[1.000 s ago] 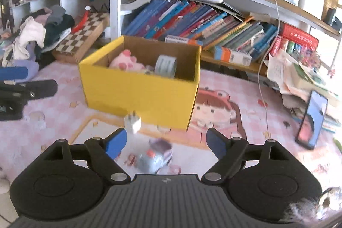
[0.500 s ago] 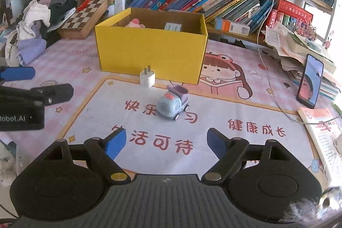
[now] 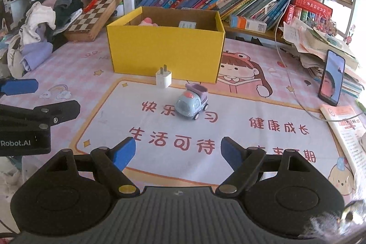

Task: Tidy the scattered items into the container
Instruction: 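Move the left tool toward the white plug charger while the right tool approaches the blue toy car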

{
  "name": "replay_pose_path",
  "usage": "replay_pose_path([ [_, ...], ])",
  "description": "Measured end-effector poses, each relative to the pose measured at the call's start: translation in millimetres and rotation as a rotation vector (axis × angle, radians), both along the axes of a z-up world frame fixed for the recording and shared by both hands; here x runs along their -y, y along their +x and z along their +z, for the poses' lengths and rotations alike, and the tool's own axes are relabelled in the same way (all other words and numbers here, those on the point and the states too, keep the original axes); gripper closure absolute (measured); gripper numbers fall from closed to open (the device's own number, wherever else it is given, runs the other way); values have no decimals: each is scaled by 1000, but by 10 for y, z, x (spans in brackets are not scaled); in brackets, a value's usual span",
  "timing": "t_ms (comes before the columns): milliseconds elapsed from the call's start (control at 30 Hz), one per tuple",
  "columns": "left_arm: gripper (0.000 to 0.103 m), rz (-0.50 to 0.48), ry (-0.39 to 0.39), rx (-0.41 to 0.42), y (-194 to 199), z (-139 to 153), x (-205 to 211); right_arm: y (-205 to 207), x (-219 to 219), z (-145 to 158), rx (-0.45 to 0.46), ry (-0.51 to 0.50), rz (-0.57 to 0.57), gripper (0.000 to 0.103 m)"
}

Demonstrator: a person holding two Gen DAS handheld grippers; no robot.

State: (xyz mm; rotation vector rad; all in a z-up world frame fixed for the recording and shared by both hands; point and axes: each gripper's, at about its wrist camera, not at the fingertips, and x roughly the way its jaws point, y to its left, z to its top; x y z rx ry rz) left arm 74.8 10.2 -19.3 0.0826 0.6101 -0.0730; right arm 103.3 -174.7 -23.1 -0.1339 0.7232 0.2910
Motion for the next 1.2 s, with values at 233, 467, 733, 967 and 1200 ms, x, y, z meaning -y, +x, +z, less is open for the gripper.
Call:
replay_pose_path([
  [233,9,-44,42,-7,11,8,108,22,0,-13,-12,-12,-6,22],
  [467,9,-37,38,-9,36,-13,114,39,21,-21,-9,-15,-4,23],
  [733,9,-21,26,-17,55,-35,81,54,3,-50,-20,-13,-6,24],
  [967,9,-23,10,-7,58,-32,59,47,-35,-102,-19,-17,-4,24],
  [1200,9,-10,-3,-39,132,-52,26,98,-55,-134,-29,-19,8,29],
])
